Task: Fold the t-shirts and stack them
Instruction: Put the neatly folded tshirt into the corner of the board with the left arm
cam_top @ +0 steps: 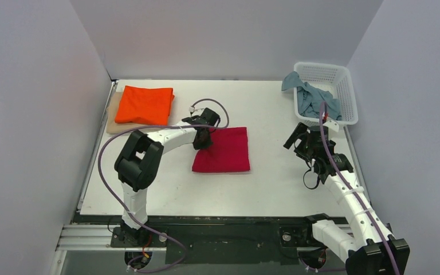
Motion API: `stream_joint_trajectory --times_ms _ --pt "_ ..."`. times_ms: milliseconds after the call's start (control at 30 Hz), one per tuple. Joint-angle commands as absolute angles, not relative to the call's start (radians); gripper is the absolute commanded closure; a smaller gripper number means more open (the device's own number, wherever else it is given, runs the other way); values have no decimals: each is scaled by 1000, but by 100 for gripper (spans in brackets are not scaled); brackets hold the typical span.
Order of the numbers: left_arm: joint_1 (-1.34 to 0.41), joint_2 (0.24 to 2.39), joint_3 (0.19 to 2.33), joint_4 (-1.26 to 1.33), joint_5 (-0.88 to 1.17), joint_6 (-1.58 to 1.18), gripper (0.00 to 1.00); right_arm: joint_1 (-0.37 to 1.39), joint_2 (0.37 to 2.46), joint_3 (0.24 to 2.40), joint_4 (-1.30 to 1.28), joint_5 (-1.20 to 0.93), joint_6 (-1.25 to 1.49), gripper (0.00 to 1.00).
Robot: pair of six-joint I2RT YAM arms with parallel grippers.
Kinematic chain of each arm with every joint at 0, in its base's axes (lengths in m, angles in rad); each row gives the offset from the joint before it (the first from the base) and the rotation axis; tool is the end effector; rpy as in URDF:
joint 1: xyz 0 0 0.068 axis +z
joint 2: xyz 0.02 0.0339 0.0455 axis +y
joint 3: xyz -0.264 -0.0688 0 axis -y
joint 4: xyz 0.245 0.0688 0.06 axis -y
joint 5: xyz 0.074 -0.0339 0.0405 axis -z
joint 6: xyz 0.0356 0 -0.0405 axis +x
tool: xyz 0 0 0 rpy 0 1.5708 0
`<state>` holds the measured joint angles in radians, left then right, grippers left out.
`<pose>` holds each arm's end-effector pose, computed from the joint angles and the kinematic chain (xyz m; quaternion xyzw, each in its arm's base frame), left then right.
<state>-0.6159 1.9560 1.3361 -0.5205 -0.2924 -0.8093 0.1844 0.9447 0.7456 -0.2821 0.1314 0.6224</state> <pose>0.3313 -0.2219 0.1664 -0.1243 0.9590 -0.0304 0.2529 0.2114 0.0347 0.2872 0.2186 0.8256 0.1514 0.4977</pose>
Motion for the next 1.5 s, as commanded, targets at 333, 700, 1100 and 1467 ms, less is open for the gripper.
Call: stream_joint_trajectory --times_ms 333,700,1100,1467 --pt "-486 1937 1620 -473 -631 -102 100 162 939 725 -303 141 469 6" --pt "-350 1914 1714 -360 -663 274 100 158 968 709 -279 186 462 6" --pt "-245 1830 1799 -400 -495 391 100 141 1033 700 -259 184 468 6" --pt "-240 1784 1945 -525 -346 329 100 127 1045 698 -256 199 477 6"
